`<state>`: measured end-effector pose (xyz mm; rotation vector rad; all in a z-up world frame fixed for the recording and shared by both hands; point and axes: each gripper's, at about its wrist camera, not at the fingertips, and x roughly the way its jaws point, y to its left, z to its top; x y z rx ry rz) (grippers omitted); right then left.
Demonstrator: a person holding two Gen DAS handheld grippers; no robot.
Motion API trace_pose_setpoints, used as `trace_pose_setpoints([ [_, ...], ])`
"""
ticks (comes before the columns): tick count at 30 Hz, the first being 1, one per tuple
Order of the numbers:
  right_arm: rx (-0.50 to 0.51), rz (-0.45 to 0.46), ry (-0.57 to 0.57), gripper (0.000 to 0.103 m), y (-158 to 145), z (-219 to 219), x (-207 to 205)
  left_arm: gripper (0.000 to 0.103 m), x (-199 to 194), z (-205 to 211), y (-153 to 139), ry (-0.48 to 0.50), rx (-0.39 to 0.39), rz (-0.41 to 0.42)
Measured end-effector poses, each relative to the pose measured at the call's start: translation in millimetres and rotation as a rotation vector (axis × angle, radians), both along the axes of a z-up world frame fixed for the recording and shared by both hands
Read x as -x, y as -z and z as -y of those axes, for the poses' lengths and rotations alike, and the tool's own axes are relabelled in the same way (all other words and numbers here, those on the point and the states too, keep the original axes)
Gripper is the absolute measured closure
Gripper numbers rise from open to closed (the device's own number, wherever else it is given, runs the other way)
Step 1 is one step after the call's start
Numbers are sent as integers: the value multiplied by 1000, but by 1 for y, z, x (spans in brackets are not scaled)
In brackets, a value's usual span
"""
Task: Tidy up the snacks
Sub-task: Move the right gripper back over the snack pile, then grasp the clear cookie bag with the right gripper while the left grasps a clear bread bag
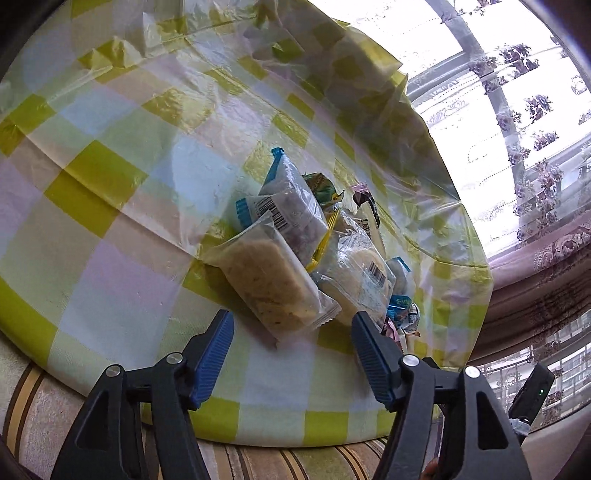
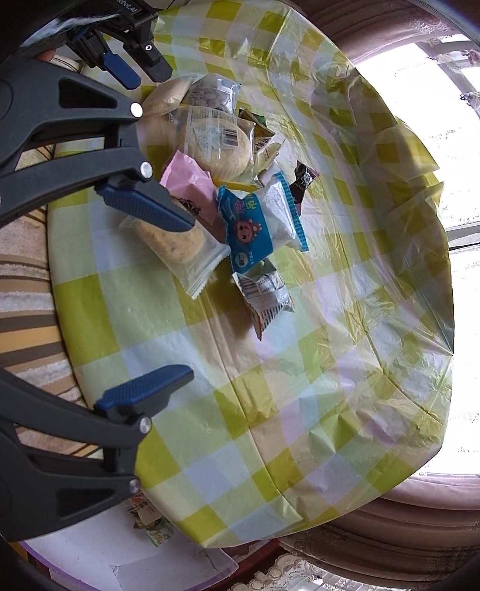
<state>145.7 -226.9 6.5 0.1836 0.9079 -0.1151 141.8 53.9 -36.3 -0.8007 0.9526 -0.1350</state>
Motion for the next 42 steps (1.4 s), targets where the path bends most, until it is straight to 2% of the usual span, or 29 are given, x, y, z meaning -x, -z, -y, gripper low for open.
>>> trace_pose_setpoints([
  [4,-8,-11,-2,26,4,-4,-8,35,-7,-4,7,-14,43,-18],
  [8,-11,-18,-10,26,7,-7,-12,35,-16,-4,6,-28,39,-14],
  [10,-14,-22,-11,26,8,-8,-13,35,-22,-3,4,-28,15,-15],
  [15,-24,-37,-6,26,12,-9,-18,37,-34,7,-1,-19,-103,-9],
  [17,-22,-43,-8,26,13,-11,-20,43,-37,11,-2,-17,-166,-10],
  [19,-18,-46,-11,26,14,-13,-21,49,-37,12,-2,-14,-189,-9],
  [22,-15,-54,-12,25,15,-14,-23,58,-36,10,-1,-11,-202,-7],
  [25,-8,-65,-12,24,16,-16,-26,62,-33,10,0,-11,-214,-6],
  [34,13,-116,-28,19,25,-30,-39,66,-25,12,-2,-5,-221,20],
  [42,45,-153,-36,19,31,-33,-36,67,-21,14,-4,2,-234,27],
])
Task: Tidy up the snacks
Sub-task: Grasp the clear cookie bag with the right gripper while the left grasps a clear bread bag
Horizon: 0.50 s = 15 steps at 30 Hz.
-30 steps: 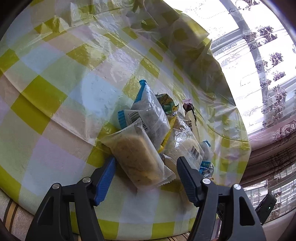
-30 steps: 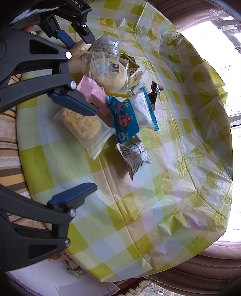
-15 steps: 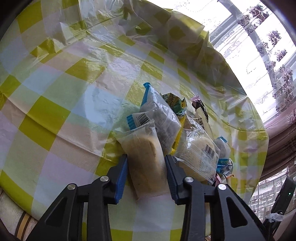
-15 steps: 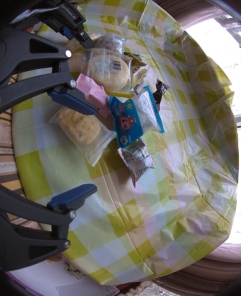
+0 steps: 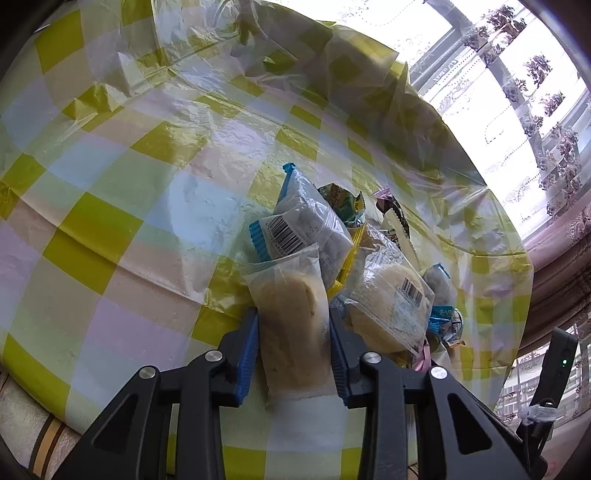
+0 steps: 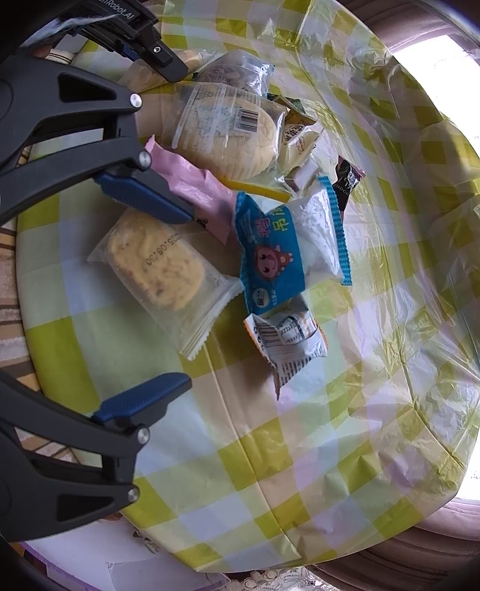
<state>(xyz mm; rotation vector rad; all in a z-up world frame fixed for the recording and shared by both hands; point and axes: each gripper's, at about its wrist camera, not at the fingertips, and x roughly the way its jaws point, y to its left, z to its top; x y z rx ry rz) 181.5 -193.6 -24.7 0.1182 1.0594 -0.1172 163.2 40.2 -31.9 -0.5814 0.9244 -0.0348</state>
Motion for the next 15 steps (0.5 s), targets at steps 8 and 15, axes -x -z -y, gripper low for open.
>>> trace_pose_setpoints([
  [8,35,-19,-19,53,1,-3,10,67,10,3,-8,11,-28,17],
  [15,20,-16,-53,64,-1,-5,17,67,19,7,-15,19,-56,29],
])
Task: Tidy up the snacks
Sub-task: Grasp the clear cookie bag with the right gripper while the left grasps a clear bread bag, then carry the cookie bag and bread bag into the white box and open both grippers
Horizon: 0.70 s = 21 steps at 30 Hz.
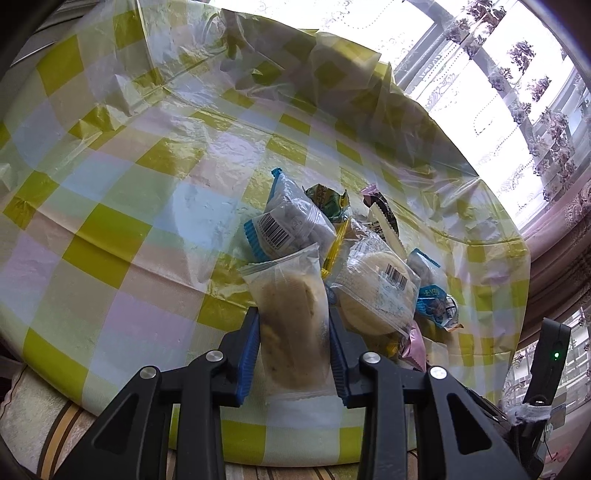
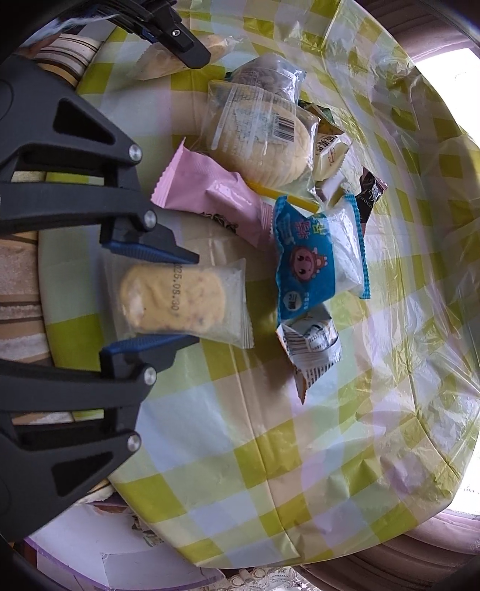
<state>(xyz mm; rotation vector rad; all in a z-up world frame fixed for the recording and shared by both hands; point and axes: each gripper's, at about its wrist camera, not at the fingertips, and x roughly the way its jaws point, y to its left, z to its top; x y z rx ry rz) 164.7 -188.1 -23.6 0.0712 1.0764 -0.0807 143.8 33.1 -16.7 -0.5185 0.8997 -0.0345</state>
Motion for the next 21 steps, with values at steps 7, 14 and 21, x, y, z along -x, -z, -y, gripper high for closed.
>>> trace_pose_setpoints([
  [7,-4,31,-15,64,-9,1,14,67,9,8,-9,9,-46,11],
  [14,-13,59,-26,64,-19,4,27,67,21,22,-21,39,-95,33],
  [21,-34,69,-19,64,-26,14,38,67,30,38,-28,78,-116,42],
])
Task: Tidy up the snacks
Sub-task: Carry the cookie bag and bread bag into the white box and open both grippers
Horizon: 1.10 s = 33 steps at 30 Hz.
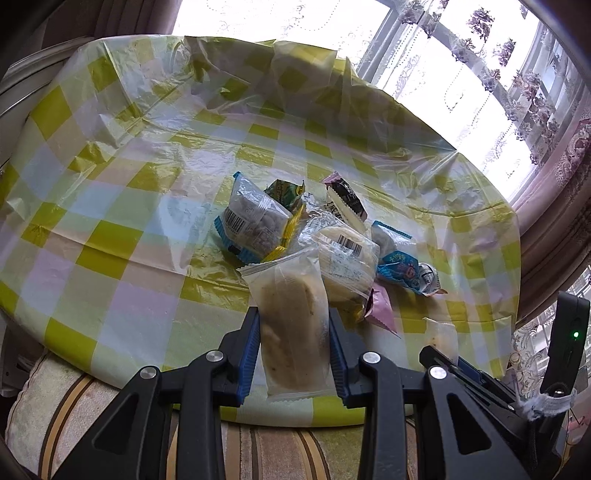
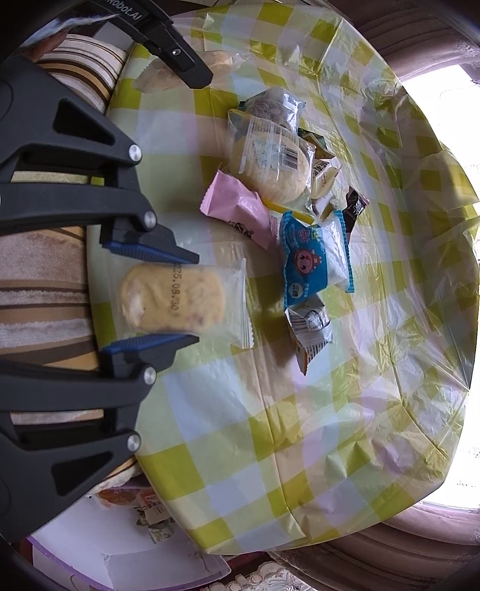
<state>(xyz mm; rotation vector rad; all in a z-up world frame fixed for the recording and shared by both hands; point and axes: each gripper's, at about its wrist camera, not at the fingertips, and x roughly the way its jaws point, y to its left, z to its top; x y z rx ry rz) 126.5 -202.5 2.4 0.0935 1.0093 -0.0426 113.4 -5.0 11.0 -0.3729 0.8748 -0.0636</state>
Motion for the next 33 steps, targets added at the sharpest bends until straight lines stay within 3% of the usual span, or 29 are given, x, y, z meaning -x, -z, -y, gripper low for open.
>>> trace_pose_setpoints([
  [33,-39,18,99,65,-24,99,47,67,11,133,-15,336,-103,-16],
])
